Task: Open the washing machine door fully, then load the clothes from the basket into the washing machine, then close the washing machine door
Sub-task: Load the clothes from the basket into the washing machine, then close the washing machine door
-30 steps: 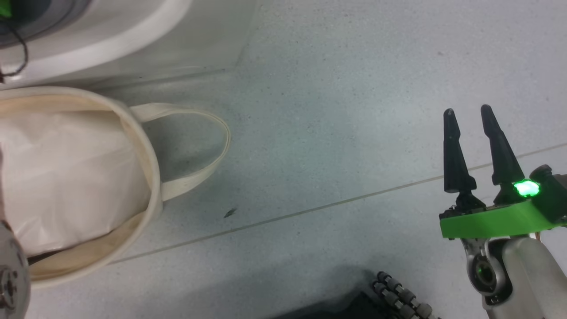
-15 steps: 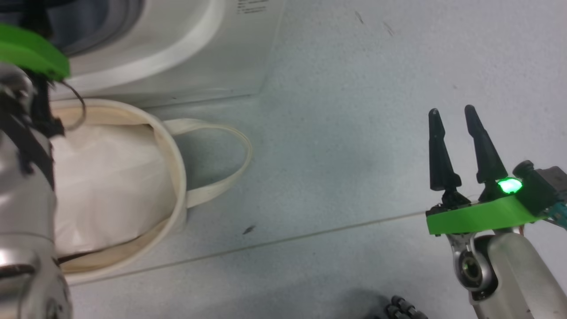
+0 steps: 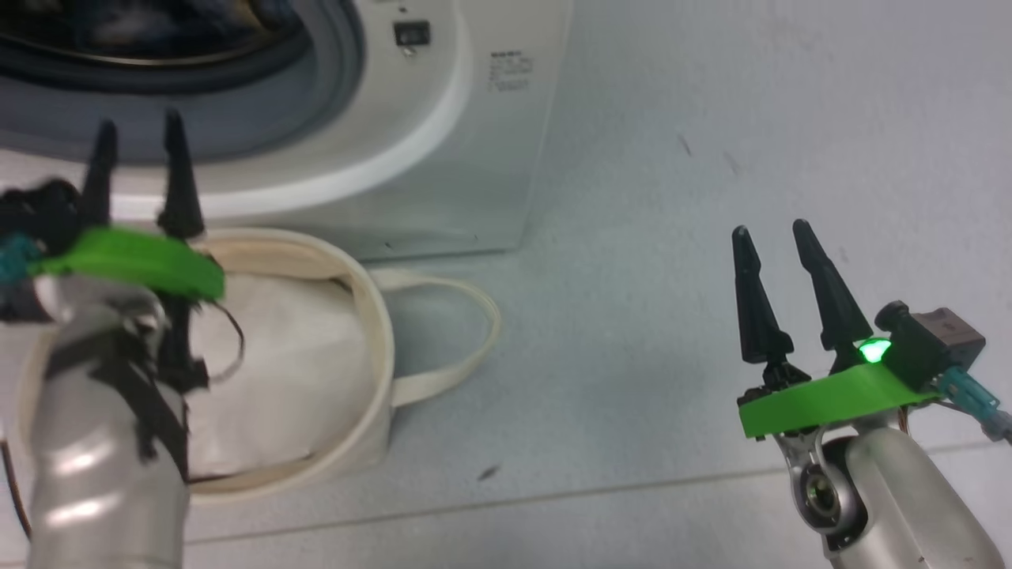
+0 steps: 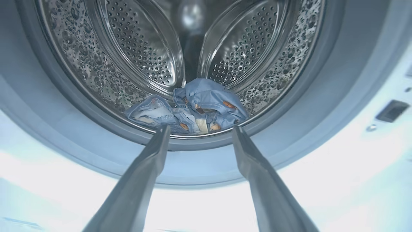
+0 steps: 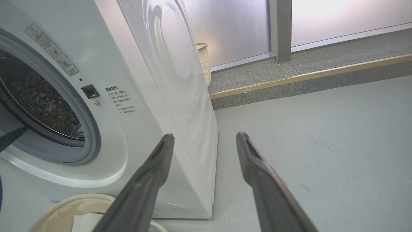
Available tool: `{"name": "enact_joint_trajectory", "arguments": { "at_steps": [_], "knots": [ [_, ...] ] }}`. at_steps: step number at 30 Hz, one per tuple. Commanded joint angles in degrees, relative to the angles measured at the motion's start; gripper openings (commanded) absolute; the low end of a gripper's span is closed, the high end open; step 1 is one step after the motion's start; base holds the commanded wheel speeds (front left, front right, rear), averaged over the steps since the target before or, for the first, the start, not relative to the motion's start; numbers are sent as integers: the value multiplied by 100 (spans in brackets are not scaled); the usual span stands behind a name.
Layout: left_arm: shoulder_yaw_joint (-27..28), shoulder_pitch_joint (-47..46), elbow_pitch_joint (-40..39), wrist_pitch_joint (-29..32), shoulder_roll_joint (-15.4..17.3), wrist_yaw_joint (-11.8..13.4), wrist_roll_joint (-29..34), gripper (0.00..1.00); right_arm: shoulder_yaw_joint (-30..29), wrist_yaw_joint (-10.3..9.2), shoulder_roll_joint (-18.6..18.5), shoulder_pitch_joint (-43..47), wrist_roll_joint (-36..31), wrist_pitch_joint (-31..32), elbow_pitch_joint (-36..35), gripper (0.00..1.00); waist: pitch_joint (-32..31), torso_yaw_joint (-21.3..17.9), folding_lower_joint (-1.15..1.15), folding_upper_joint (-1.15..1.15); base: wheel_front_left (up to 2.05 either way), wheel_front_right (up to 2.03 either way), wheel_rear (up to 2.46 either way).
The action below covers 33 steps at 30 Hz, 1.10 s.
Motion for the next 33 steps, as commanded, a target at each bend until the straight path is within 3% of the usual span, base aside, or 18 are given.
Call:
{"name": "enact_joint_trajectory", "arguments": {
  "at_steps": [1,6,13,20,33],
  "knots": [
    [75,122,-245,-27,166,-27,-26,100,123,3,-82,102,46,-28,-147,100,-349,203,1,0,0,0,0],
    [-382,983,-909,-27,121,-34,-416,100,230,3,-193,197,43,-28,-168,100,-901,381,1,0,0,0,0],
    [-768,2066,-1782,-27,439,-35,-585,100,205,3,-297,424,-26,-28,-212,100,-1533,532,1,0,0,0,0],
    [-704,2697,-2267,-27,526,-36,-744,100,-191,3,-228,701,-229,-28,-82,100,-1932,595,1,0,0,0,0],
    [-504,3026,-2615,-27,477,-36,-774,100,-555,3,-218,907,-301,-28,25,100,-1947,584,1,0,0,0,0]
  ]
}}
